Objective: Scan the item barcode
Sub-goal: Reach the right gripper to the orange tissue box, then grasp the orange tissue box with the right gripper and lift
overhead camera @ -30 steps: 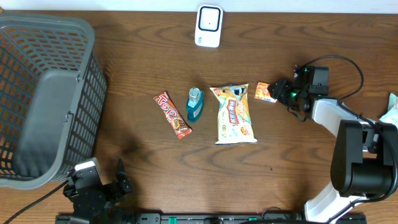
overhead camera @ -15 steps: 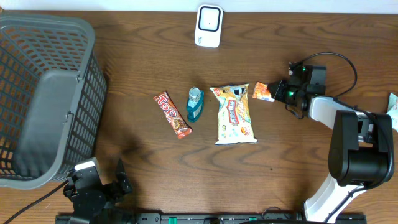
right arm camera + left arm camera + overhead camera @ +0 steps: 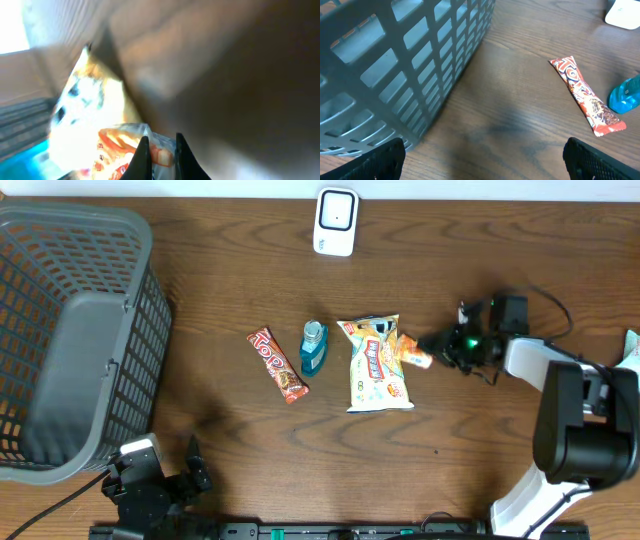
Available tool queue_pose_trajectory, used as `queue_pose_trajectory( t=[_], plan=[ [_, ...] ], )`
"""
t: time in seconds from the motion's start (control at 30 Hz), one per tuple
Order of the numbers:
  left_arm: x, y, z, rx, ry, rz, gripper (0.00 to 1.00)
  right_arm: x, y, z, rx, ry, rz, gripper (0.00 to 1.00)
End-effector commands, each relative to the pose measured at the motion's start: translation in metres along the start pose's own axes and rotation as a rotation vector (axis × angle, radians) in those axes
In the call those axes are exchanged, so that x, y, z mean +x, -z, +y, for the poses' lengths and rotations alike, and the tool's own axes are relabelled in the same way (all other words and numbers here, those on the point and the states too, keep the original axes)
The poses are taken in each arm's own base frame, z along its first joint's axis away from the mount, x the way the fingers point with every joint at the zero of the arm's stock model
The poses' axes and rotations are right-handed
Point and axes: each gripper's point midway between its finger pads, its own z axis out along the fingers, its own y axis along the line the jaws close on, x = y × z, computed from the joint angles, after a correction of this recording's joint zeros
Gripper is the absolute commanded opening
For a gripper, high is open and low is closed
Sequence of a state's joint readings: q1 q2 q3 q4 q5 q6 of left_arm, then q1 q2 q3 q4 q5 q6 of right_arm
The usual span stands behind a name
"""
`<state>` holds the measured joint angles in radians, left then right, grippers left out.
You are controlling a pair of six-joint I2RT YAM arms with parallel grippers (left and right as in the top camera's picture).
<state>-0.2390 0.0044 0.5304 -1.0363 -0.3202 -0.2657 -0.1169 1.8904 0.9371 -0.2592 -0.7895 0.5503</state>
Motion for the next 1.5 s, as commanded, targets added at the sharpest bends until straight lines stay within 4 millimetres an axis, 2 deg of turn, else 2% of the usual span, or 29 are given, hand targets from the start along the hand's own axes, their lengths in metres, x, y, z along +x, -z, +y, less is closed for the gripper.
queue_pose_trajectory(
  t=[0.0, 0.1, 0.17, 0.27, 0.37, 0.4, 0.53, 0.77, 0.9, 1.0, 1.17, 1.2, 1.27, 1.4, 1.47],
  plan=[
    [-0.002, 0.001, 0.003, -0.013, 0.005, -0.009, 0.98, 0.015, 0.036, 0.046, -0.165, -0.08, 0.049, 0.01],
    [-0.002, 0.001, 0.003, -0.013, 0.005, -0.009, 0.98, 0.032, 0.057, 0.057, -0.16, -0.118, 0.066, 0.01],
    [-0.002, 0.001, 0.003, -0.013, 0.005, -0.009, 0.98, 0.051, 0.07, 0.061, -0.14, -0.174, 0.098, 0.01],
    [-0.002, 0.001, 0.003, -0.013, 0.005, -0.009, 0.98, 0.076, 0.081, 0.06, -0.102, -0.253, 0.153, 0.01],
    [-0.002, 0.001, 0.003, -0.013, 0.005, -0.009, 0.98, 0.095, 0.087, 0.056, -0.071, -0.224, 0.195, 0.01],
    [-0.002, 0.001, 0.003, -0.013, 0.005, -0.009, 0.98, 0.102, 0.088, 0.049, -0.029, -0.229, 0.208, 0.01],
    [-0.002, 0.001, 0.003, -0.013, 0.005, -0.009, 0.98, 0.112, 0.091, 0.033, 0.063, -0.26, 0.224, 0.01],
    [-0.002, 0.001, 0.003, -0.013, 0.005, -0.009, 0.98, 0.122, 0.093, 0.031, 0.068, -0.197, 0.259, 0.01],
    [-0.002, 0.001, 0.003, -0.013, 0.005, -0.009, 0.98, 0.127, 0.091, 0.034, 0.062, -0.104, 0.279, 0.01],
    [-0.002, 0.001, 0.003, -0.013, 0.005, -0.009, 0.98, 0.132, 0.083, 0.046, 0.05, 0.001, 0.282, 0.01],
    [-0.002, 0.001, 0.003, -0.013, 0.005, -0.009, 0.98, 0.115, 0.066, 0.083, -0.016, 0.28, 0.171, 0.01],
    [-0.002, 0.001, 0.003, -0.013, 0.005, -0.009, 0.98, 0.107, 0.062, 0.091, -0.028, 0.345, 0.13, 0.01],
    [-0.002, 0.001, 0.003, -0.013, 0.005, -0.009, 0.98, 0.075, 0.049, 0.111, -0.013, 0.526, -0.029, 0.01],
    [-0.002, 0.001, 0.003, -0.013, 0.005, -0.009, 0.98, 0.041, 0.039, 0.138, 0.034, 0.733, -0.234, 0.01],
    [-0.002, 0.001, 0.003, -0.013, 0.005, -0.009, 0.98, 0.023, 0.03, 0.165, 0.04, 0.895, -0.372, 0.01]
  ],
)
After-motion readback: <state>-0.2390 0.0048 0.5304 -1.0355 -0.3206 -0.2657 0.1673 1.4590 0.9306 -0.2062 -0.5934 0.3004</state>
